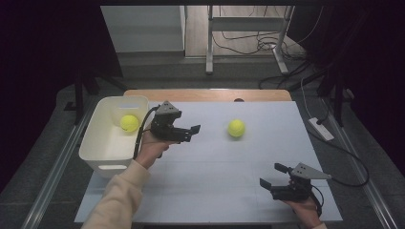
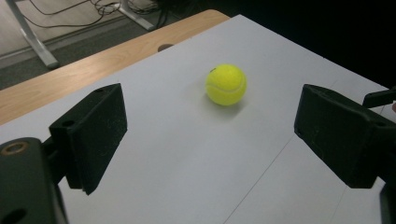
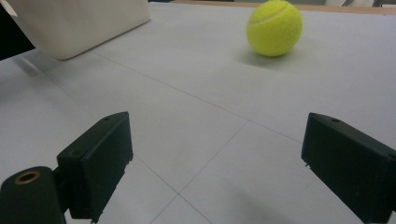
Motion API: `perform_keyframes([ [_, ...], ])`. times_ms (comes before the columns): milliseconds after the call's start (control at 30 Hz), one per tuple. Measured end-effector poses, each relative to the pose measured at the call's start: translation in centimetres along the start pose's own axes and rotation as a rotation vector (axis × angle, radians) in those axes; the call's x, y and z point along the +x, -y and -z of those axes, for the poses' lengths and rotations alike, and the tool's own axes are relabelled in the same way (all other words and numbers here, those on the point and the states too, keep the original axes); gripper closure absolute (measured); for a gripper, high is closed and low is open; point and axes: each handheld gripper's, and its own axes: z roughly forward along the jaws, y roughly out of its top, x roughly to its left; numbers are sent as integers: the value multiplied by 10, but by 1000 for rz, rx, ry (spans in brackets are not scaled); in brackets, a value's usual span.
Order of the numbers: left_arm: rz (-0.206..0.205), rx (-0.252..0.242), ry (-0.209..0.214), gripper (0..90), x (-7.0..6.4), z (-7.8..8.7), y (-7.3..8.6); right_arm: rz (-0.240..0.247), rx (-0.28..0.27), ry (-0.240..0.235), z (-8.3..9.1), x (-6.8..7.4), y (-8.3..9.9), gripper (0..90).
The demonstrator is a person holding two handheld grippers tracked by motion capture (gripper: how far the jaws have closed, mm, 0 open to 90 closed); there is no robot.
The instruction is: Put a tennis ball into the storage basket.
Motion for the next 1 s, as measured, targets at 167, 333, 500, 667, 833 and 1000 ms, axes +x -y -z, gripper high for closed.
perform_keyframes([
  [167,-8,3,4,106,-3,-6,-2,-5,-6,4,4,0,1,88],
  [333,-16,7,11,104,-7,-12,-2,4,-5,-2,3,0,1,88],
  [500,-21,20,14,105,-10,-20,-3,8,-5,-7,2,1,1,88],
  [667,-23,27,23,105,-10,-26,-4,6,-8,-1,3,0,1,88],
  [833,-29,32,28,105,-11,-29,-4,8,-6,5,3,1,0,88],
  [1000,-27,42,30,101,-11,-33,-4,8,-1,7,2,0,0,88],
])
